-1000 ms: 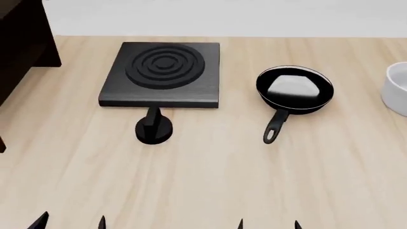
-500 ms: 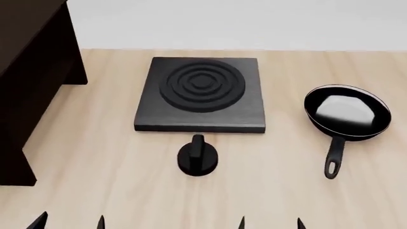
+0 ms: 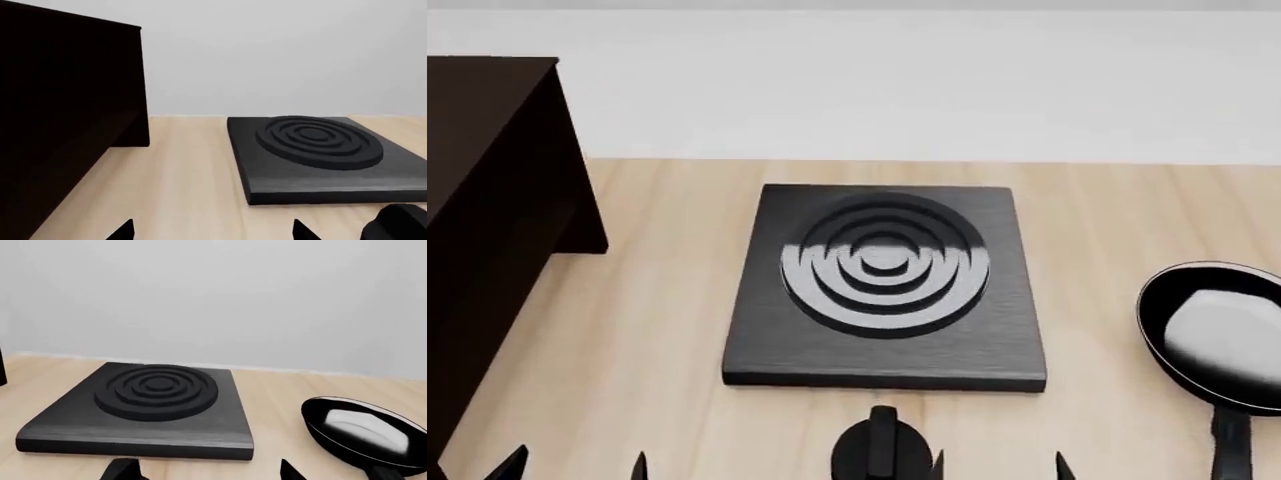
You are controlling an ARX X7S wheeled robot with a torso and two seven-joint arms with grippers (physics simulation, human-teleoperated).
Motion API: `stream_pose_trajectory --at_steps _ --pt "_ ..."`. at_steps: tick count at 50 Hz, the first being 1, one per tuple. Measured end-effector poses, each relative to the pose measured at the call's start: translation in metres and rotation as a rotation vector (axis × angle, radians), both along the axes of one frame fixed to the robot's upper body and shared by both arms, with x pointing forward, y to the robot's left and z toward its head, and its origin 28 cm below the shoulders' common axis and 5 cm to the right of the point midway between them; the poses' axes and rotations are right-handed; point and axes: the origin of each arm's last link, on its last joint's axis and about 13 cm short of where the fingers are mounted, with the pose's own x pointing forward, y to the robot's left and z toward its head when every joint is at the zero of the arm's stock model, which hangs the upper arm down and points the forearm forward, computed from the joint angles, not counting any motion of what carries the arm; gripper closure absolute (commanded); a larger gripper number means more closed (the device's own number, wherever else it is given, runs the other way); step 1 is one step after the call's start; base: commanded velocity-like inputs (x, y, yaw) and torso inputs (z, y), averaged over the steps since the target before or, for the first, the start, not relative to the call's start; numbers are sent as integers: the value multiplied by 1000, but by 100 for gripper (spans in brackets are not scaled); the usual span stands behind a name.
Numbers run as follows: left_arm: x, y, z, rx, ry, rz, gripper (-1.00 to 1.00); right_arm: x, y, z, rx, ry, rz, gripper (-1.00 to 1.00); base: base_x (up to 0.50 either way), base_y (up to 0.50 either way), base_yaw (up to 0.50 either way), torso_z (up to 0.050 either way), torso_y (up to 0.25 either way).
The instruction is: Put the frying pan on the cabinet shelf.
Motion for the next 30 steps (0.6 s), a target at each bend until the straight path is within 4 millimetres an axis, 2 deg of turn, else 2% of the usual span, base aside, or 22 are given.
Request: stream_pose_trajectory --at_steps 25,30 --pt "1 0 1 -25 11 17 -100 0 -1 -1 -12 9 -14 -100 499 0 0 0 0" --pt "1 0 2 -29 32 30 -100 0 -1 -2 -13 19 -8 -100 69 0 0 0 0"
